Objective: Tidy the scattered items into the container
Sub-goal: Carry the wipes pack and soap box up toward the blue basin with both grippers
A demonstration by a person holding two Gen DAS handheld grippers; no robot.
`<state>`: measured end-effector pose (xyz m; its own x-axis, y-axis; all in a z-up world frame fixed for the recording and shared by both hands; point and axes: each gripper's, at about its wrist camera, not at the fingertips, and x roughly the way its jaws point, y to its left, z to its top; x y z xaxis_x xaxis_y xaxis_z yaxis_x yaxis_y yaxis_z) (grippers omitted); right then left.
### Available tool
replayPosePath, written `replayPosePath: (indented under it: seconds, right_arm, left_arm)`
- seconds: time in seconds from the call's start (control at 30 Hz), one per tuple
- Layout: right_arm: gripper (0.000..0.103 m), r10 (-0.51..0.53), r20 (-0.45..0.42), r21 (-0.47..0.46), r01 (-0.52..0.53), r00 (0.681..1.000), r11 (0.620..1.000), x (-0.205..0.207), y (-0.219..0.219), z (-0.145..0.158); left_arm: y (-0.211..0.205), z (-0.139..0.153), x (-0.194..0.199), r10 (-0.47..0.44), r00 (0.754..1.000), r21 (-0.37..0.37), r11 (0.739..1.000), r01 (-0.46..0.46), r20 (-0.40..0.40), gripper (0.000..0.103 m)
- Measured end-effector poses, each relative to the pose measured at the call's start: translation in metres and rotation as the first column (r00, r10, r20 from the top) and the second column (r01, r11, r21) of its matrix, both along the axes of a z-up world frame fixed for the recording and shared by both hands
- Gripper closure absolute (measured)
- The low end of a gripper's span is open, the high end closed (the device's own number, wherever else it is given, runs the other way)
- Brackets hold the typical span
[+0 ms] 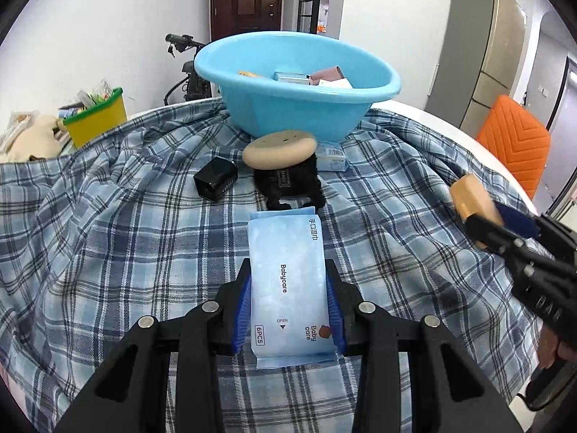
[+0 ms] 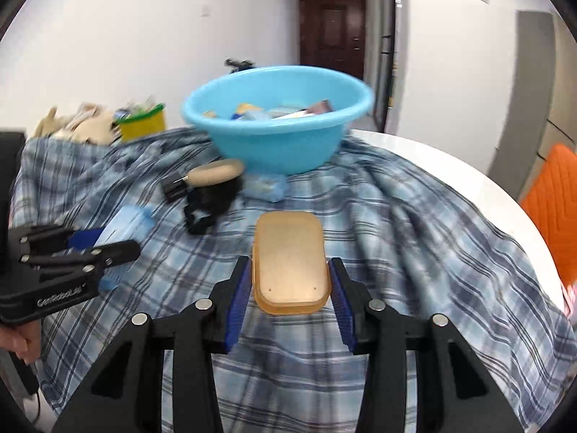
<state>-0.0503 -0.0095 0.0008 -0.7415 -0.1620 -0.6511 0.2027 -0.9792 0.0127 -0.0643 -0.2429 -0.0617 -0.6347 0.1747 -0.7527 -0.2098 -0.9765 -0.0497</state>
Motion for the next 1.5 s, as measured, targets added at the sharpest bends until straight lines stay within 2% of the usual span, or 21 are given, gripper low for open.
replayPosePath:
  seconds: [0.13, 0.4, 0.57, 0.67, 0.8, 0.9, 0.97, 1.07, 1.17, 1.27, 1.4, 1.47, 1.5]
  right_arm:
    - [0.061, -0.034, 0.008, -0.006, 0.034, 0.999, 0.999, 0.004, 0.016, -0.003]
    - [0.061, -0.020, 0.055, -0.011, 0.020, 0.998, 1.000, 0.008, 0.016, -0.024]
    - [0.061, -0.015, 0.041, -0.015, 0.016, 0.999, 1.000, 0.010, 0.016, -0.020]
    - [0.061, -0.016, 0.006, -0.021, 0.016, 1.000, 1.000, 0.009, 0.016, -0.006]
    - [0.061, -0.017, -0.071, -0.018, 0.016, 0.997, 1.000, 0.010, 0.012, 0.022]
    - [0.061, -0.016, -0.148, -0.019, 0.013, 0.989, 1.000, 0.014, 0.009, 0.050]
    - [0.061, -0.016, -0.199, -0.015, 0.013, 0.980, 1.000, 0.019, 0.006, 0.066]
    - [0.061, -0.016, -0.284, -0.021, 0.011, 0.959, 1.000, 0.030, 0.003, 0.090]
    - [0.061, -0.023, -0.377, 0.001, 0.025, 0.926, 1.000, 0.046, -0.003, 0.107]
    - [0.061, -0.022, -0.450, -0.008, 0.020, 0.893, 1.000, 0.060, -0.005, 0.118]
    - [0.061, -0.032, -0.565, -0.034, 0.016, 0.825, 0.999, 0.081, -0.004, 0.123]
    - [0.061, -0.061, -0.615, -0.049, 0.039, 0.786, 0.998, 0.090, -0.004, 0.121]
    - [0.061, -0.069, -0.627, -0.058, 0.042, 0.776, 0.997, 0.093, -0.003, 0.120]
  left_arm:
    - [0.009, -0.001, 0.003, -0.004, 1.000, -0.012, 1.000, 0.004, -0.002, 0.065]
    - [0.017, -0.015, 0.007, -0.011, 0.999, -0.020, 1.000, 0.012, 0.041, 0.065]
    - [0.017, -0.009, 0.006, -0.004, 0.999, -0.017, 1.000, 0.005, 0.032, 0.065]
    - [0.018, 0.007, 0.005, -0.005, 1.000, -0.012, 1.000, 0.005, -0.006, 0.065]
    - [0.020, 0.044, 0.008, -0.002, 0.992, -0.010, 1.000, 0.000, -0.125, 0.065]
    - [0.018, 0.074, 0.013, 0.003, 0.978, 0.023, 1.000, 0.002, -0.209, 0.065]
    - [0.018, 0.090, 0.018, 0.010, 0.964, 0.030, 1.000, -0.002, -0.266, 0.065]
    - [0.016, 0.117, 0.030, 0.035, 0.929, 0.034, 0.999, -0.024, -0.367, 0.065]
    - [0.015, 0.130, 0.036, 0.040, 0.908, 0.040, 0.999, -0.026, -0.418, 0.065]
    - [0.012, 0.136, 0.051, 0.050, 0.854, 0.051, 0.998, -0.028, -0.517, 0.065]
    - [0.011, 0.139, 0.079, 0.070, 0.752, 0.058, 0.997, -0.042, -0.655, 0.065]
    - [0.010, 0.138, 0.087, 0.074, 0.724, 0.048, 0.997, -0.056, -0.686, 0.065]
    - [0.010, 0.136, 0.089, 0.074, 0.714, 0.045, 0.997, -0.059, -0.696, 0.065]
